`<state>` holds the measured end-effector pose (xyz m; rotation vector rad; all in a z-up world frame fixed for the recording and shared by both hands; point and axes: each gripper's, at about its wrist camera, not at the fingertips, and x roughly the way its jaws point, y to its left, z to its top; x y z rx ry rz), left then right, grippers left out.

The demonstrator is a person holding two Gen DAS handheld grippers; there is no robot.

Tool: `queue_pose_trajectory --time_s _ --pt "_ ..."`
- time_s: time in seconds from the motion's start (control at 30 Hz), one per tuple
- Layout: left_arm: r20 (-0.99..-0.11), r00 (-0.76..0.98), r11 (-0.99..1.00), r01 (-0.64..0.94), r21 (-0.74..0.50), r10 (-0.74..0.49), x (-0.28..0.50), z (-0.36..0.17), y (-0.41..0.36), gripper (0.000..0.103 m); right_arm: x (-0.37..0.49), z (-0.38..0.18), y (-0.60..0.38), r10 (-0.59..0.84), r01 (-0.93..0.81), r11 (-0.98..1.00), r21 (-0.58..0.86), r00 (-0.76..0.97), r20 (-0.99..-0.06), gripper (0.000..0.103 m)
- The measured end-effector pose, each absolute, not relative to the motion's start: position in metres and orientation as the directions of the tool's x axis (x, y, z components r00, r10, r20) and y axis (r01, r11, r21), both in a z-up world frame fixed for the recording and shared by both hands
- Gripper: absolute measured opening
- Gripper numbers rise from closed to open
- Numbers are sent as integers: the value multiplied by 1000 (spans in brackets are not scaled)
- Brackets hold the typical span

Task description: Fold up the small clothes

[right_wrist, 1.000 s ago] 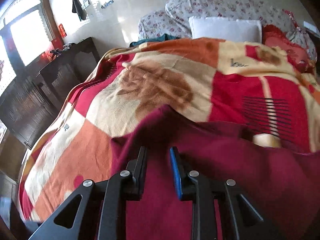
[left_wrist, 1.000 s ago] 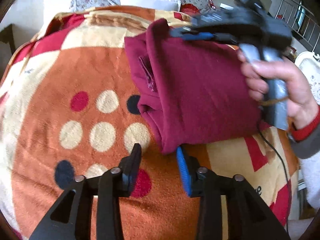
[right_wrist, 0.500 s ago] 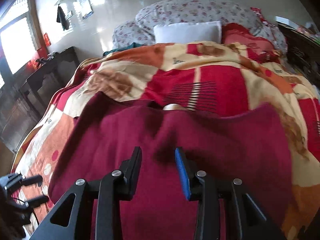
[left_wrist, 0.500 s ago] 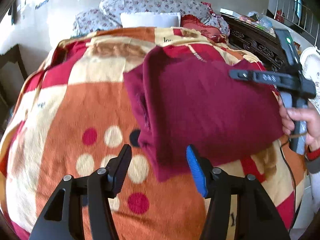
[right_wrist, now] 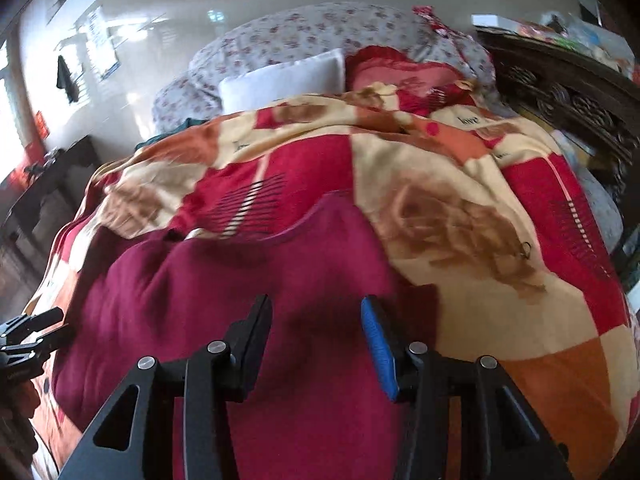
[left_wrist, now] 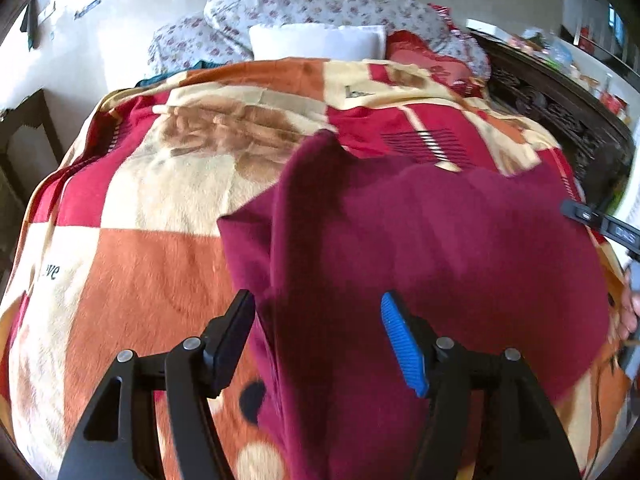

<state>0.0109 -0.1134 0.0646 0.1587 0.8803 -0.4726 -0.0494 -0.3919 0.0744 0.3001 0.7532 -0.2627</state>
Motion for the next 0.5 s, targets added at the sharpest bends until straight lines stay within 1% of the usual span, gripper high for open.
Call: queue_pose_trajectory --time_s 0.1,0.2,0.3,0.33,0.37,0.5 --pt "-784 532 901 428 -77 -320 32 57 -116 65 -35 65 -402 -131 347 924 163 686 -716 50" --pt "-790 509 908 397 -135 -341 50 51 -114 65 -20 54 -403 -145 344 930 129 667 -731 48" --pt "-792 502 912 379 -159 -347 61 44 -114 73 -8 46 -408 -144 348 929 123 650 -746 48" --pt "-793 507 916 370 -154 -337 63 43 -114 80 -6 45 -409 -143 353 927 128 648 -748 48" --pt "-794 513 922 358 -148 -327 64 41 -113 84 -5 45 -410 -144 357 925 129 646 -750 48" --pt "-791 500 920 338 -196 -352 61 40 -103 84 -20 57 -401 -154 359 923 136 669 -727 50"
